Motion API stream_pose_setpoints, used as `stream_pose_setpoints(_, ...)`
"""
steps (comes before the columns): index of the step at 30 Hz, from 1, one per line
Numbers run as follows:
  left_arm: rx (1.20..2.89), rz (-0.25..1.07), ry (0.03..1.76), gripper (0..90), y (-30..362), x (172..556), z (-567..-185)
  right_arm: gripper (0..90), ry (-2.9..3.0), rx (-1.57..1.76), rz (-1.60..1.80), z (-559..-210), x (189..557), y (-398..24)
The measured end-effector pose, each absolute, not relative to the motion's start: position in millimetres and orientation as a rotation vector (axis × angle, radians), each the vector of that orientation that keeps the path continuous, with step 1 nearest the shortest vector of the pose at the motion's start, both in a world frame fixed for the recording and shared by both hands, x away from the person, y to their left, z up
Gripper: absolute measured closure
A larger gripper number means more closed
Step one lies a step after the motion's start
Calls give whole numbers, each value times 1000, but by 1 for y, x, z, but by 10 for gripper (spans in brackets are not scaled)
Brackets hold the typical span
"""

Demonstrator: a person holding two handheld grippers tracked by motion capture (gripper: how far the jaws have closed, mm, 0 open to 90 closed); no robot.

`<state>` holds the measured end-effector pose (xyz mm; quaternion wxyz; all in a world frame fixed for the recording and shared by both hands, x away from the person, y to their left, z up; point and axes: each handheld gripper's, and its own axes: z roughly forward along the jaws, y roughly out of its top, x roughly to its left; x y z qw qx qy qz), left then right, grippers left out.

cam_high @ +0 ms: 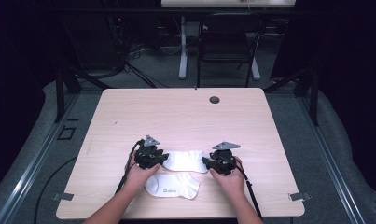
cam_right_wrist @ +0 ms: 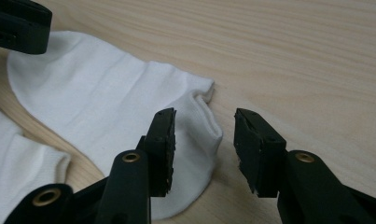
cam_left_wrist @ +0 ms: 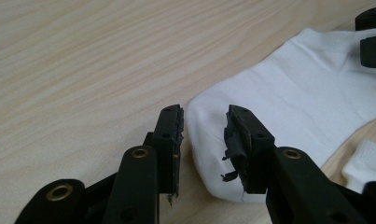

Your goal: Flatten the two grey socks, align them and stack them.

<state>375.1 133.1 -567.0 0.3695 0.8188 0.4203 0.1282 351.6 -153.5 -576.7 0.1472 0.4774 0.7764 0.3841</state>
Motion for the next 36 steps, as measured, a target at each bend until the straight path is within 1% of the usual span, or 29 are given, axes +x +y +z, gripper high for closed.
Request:
stream_pose_setpoints(2,2100,337,1085,655,132,376,-568,582,2228,1361,1103,-578,353,-152)
stream_pose_setpoints(5,2105,321,1091,693,130,377,-571,601,2244,1368,1111,-577,353,-151)
stream_pose_setpoints(6,2114,315,1093,707,130,377,-571,639,2247,1370,1117,-577,353,-150)
stream_pose_setpoints(11,2132,304,1105,786,129,378,-575,772,2248,1384,1160,-575,352,-151)
stream_pose_setpoints(13,2131,303,1103,824,129,377,-575,814,2253,1385,1153,-575,351,-151)
stream_pose_setpoints(15,2138,305,1096,855,130,377,-574,836,2257,1377,1151,-574,350,-151)
stream_pose_setpoints(20,2131,297,1092,881,131,376,-572,857,2257,1369,1140,-572,350,-152)
stream_pose_setpoints(36,2084,332,1060,884,136,369,-557,860,2223,1331,1213,-556,345,-150)
